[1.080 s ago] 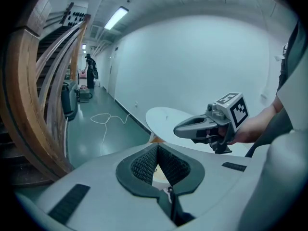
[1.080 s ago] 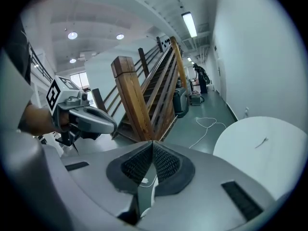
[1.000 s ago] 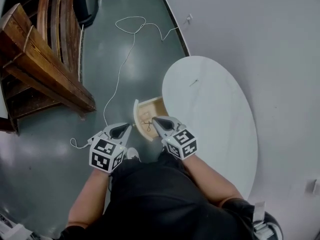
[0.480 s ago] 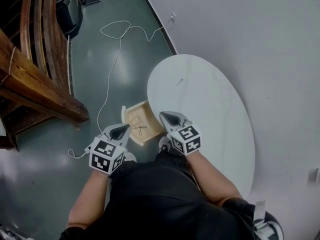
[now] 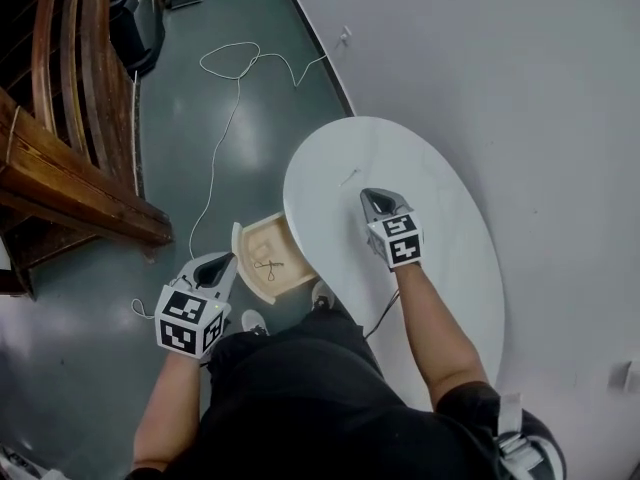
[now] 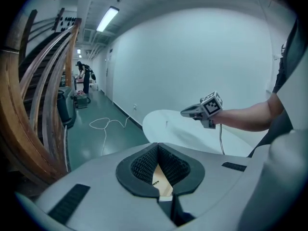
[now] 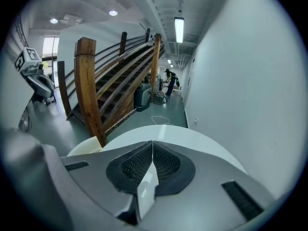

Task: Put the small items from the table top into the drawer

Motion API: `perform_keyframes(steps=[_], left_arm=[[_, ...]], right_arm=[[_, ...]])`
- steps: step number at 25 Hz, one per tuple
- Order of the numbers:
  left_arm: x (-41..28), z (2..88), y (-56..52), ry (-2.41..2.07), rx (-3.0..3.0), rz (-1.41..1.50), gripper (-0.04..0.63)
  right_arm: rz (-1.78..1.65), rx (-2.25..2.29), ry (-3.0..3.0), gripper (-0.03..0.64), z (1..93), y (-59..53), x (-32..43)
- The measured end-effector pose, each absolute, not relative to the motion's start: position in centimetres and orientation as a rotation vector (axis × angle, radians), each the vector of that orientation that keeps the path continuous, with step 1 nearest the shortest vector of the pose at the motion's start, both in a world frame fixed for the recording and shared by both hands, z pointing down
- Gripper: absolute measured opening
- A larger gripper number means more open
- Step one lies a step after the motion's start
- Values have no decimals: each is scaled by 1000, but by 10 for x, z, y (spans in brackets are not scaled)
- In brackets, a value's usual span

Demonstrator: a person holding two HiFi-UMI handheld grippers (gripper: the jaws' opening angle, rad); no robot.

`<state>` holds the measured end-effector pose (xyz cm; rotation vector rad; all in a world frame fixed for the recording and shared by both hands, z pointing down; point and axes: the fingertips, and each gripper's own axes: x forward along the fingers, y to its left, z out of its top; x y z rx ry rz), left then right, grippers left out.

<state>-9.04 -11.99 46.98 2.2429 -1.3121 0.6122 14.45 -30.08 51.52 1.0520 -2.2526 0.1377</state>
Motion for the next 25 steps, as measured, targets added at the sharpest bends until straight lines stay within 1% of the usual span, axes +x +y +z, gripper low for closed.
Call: perform_keyframes(steps=[4, 9, 16, 25], left_arm=[[-97, 472, -120, -1345, 2185, 604, 15], [-100, 479, -119, -1369, 2133, 614, 15], [-107, 486, -117, -1400, 2076, 624, 15], [-113, 494, -118, -1435, 2014, 628, 15]], right_arm=[[46, 953, -2147, 11, 543, -340, 157], [-61, 787, -2020, 65, 587, -372, 165], [-160, 586, -1914, 66, 628, -397, 166], [-212, 372, -1871, 64, 644, -409, 165]])
